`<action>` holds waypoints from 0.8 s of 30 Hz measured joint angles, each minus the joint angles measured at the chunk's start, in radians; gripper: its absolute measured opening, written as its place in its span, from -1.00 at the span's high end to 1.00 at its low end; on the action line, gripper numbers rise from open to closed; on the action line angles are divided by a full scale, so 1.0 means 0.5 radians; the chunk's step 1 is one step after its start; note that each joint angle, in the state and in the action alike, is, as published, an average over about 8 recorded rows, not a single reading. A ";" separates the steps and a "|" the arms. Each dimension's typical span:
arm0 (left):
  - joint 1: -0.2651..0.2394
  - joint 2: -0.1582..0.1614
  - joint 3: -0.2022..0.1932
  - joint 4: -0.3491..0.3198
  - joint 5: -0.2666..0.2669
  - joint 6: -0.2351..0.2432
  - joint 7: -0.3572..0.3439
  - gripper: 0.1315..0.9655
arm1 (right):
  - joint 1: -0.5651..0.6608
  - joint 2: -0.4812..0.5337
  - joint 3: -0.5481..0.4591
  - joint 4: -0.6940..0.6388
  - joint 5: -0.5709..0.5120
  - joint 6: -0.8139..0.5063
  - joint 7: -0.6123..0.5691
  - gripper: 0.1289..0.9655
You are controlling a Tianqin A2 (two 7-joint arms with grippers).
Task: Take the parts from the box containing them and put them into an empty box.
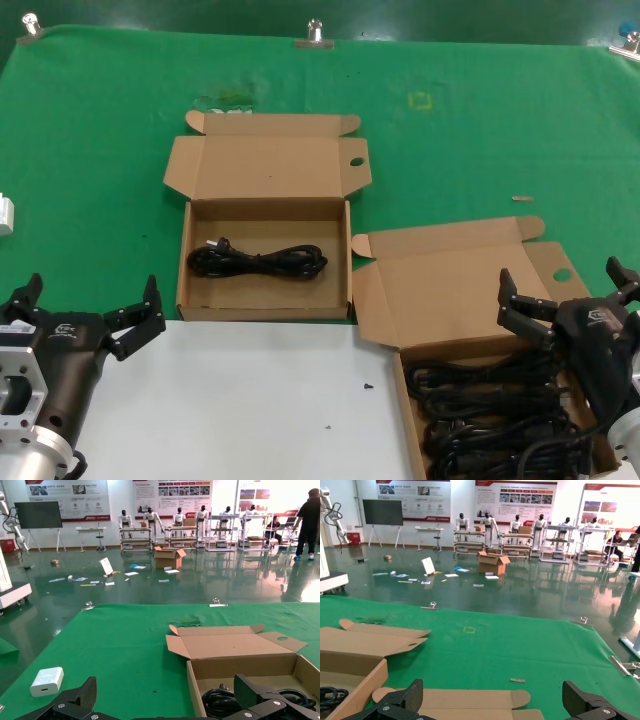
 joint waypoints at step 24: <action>0.000 0.000 0.000 0.000 0.000 0.000 0.000 -1.00 | 0.000 0.000 0.000 0.000 0.000 0.000 0.000 -1.00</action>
